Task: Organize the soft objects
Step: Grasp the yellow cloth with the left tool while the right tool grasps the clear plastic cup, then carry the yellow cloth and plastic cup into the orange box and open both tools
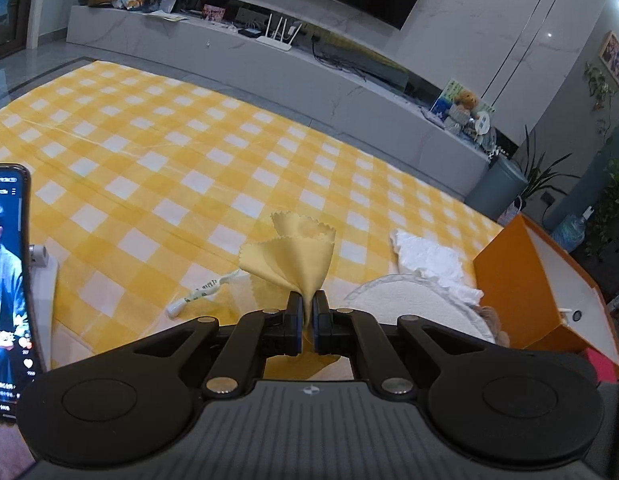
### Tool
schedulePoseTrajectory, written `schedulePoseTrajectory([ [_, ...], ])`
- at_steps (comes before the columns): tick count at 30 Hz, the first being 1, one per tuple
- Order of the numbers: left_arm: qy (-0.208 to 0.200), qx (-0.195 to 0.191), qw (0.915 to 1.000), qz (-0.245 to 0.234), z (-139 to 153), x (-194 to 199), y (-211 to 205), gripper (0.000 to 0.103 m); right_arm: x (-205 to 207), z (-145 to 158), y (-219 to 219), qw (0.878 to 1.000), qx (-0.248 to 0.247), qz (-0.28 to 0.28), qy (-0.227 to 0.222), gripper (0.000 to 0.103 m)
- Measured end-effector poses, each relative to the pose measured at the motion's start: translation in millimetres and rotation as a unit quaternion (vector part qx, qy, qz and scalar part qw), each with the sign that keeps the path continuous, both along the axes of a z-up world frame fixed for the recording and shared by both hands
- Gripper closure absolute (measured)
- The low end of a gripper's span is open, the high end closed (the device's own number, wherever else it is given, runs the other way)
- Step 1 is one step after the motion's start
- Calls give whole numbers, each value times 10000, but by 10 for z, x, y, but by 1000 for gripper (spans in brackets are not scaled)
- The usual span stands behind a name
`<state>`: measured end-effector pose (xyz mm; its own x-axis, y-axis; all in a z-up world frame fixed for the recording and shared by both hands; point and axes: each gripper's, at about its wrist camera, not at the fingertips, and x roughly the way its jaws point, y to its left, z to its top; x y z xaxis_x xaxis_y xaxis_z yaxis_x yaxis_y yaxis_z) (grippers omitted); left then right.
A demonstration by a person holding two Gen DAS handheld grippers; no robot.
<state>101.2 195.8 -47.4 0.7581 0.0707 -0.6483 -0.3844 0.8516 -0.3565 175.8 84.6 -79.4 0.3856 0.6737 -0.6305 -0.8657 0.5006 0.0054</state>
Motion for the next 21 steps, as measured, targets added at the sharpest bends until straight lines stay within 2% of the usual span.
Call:
schedulePoseTrajectory([
  [6, -128, 87, 9999, -30, 165, -123, -86, 98, -124, 254, -235, 9991, 254, -236, -246, 103],
  [13, -329, 290, 9983, -384, 445, -226, -429, 98, -232, 572, -747, 9939, 755, -715, -359, 103],
  [18, -540, 443, 9942, -820, 661, -220, -792, 98, -254, 829, -1123, 9925, 704, -855, -509, 103],
  [21, -681, 487, 9901, -1129, 788, -181, -1016, 98, -254, 1040, -1365, 9910, 573, -911, -792, 103],
])
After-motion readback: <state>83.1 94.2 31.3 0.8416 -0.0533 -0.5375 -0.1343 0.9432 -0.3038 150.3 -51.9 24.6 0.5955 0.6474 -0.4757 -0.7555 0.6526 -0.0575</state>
